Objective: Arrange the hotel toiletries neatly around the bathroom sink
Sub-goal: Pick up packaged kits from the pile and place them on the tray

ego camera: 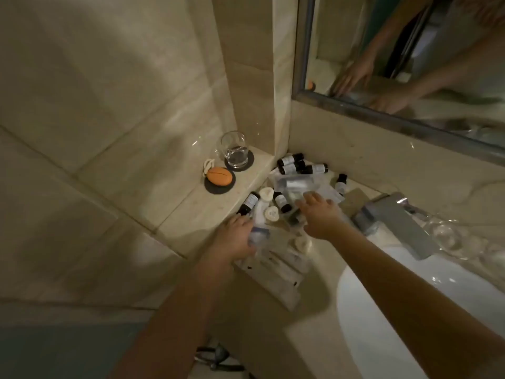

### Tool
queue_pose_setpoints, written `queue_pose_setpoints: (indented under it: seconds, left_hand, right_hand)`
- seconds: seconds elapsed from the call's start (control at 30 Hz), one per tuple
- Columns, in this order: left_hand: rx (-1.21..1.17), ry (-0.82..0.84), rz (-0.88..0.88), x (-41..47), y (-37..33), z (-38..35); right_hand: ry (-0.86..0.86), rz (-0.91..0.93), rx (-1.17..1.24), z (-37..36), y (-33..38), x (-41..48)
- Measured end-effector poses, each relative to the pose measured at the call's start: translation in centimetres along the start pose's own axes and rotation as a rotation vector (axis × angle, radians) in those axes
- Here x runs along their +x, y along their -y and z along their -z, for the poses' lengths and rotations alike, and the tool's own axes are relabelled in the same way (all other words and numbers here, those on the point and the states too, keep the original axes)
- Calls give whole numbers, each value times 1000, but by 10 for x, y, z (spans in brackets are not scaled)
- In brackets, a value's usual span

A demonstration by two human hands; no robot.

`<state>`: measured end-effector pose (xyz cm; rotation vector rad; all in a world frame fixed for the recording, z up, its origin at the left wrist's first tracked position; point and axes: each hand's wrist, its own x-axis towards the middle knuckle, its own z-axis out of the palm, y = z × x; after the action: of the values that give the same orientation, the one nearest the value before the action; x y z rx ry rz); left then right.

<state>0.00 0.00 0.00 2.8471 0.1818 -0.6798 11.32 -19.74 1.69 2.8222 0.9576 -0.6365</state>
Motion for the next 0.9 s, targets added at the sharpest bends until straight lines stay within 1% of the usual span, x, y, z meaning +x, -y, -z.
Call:
queue_pose_setpoints:
  seconds: [0.13,0.23,0.3,0.43,0.53,0.67,0.8,0.9]
  left_hand:
    - [88,13,-9,17,-1,5]
    - [99,34,7,26,-3,7]
    - [99,18,28,30,-5,8]
    - [91,2,55,30,-11,11]
    - [33,21,88,26,-13,14]
    - [-216,-12,141,12,-14,20]
    - [-340,-122,153,-6,-17,29]
    - [-498,-212,155,-24,-22,28]
  right_hand:
    - [58,41,-160,10,-1,23]
    - [56,51,-258,9,3,35]
    - [40,31,-259,9,2,38]
    - [26,36,-163,4,-5,37]
    - [28,14,6,4,-11,30]
    - [-101,-16,220,7,-11,12]
    - [-201,-91,591,2,-4,-16]
    - [-269,-151,842,-4,7,-45]
